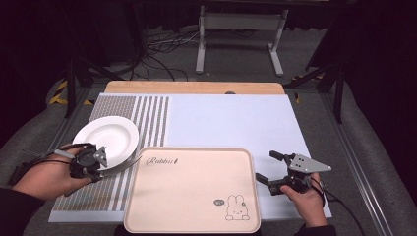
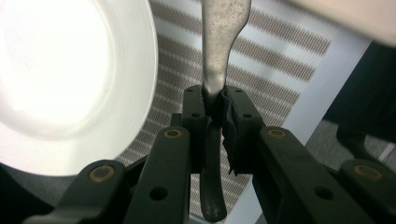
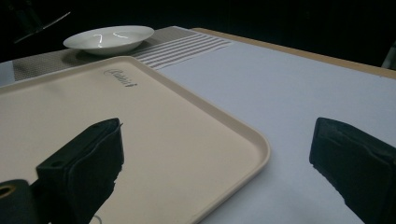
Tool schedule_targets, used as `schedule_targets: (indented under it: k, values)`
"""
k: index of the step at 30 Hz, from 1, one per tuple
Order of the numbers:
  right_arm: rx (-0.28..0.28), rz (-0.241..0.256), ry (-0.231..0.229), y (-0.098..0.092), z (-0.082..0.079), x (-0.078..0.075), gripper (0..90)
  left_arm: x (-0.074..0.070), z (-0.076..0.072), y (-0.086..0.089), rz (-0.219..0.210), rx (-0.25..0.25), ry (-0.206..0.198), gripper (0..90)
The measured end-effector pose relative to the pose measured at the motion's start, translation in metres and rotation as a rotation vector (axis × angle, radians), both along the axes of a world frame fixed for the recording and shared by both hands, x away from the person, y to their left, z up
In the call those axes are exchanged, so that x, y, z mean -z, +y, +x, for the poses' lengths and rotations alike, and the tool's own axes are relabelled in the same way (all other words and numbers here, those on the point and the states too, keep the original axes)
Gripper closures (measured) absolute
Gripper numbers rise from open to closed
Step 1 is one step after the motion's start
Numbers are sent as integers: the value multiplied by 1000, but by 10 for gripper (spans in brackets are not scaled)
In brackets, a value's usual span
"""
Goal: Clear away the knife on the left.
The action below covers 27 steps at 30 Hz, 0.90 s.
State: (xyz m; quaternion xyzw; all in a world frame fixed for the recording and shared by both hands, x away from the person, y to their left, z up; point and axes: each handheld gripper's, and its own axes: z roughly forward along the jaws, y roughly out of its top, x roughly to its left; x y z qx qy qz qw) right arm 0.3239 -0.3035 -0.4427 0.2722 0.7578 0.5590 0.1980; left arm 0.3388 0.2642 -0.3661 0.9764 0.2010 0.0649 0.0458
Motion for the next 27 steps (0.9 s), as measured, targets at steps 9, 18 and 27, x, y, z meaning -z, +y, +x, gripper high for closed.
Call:
schedule_targets:
  k: [9,18,27]
  values:
    - [-1,4,0,0,0,-1,35,-11,4,-15,-143,-83,53,798]
    - [5,8,3,-2,0,-1,35,-13,6,-31,-280,-167,104,798]
    - [4,12,8,-3,0,-2,35,-8,8,-56,-323,-194,164,798]
